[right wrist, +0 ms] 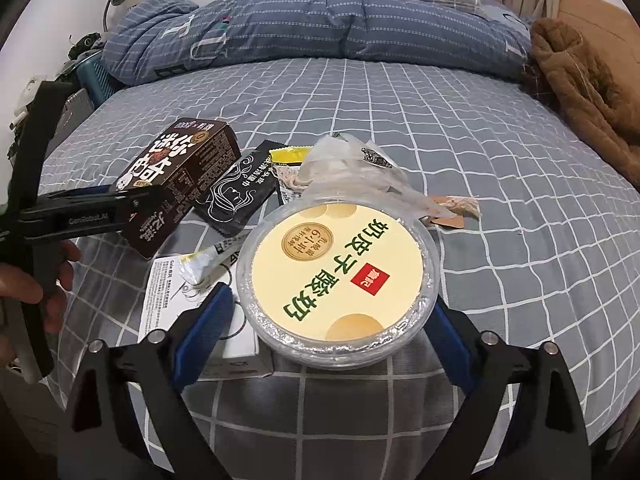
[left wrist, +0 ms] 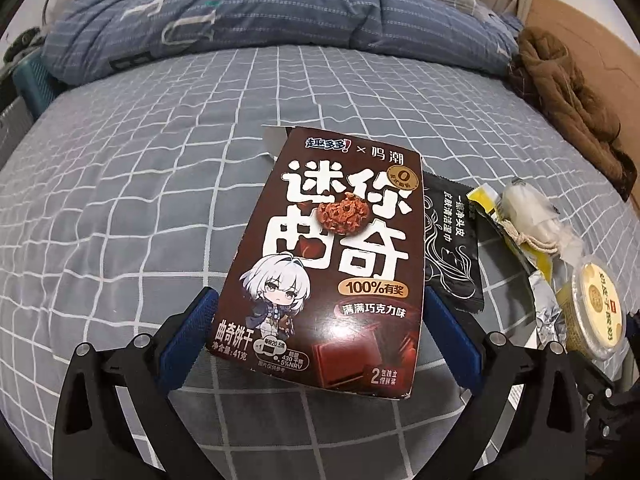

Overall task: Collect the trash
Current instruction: 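Grasp the brown chocolate box with the left tool while the right tool grasps the yogurt cup, then lift the box and yogurt cup and carry both over the black bin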

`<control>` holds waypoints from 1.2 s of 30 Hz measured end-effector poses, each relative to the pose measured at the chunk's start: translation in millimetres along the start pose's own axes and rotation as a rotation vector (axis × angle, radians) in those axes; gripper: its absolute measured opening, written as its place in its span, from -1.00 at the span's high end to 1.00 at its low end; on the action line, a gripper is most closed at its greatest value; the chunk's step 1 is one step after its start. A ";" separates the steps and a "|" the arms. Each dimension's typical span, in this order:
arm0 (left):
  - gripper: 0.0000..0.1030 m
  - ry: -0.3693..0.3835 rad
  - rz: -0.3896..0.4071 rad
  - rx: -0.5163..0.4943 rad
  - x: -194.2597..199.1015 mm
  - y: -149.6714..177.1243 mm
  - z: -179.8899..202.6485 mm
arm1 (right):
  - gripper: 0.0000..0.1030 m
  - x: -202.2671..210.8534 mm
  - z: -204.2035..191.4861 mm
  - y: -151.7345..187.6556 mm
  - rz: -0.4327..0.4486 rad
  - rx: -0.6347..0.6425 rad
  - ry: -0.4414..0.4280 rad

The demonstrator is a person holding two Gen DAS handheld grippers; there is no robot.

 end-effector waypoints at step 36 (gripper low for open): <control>-0.83 -0.043 0.084 0.054 50.0 19.4 9.0 | -0.50 41.8 5.1 -6.7 0.087 -0.016 0.015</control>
Point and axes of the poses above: each gripper's, at about its wrist camera, not at the fingertips, and x roughly against the way its jaws point, z to its right, y to its underside, the point moved 4 cm from there along -x, roughly the way its jaws point, and after that the axes turned 6 degrees about y, right-handed, at the moved point
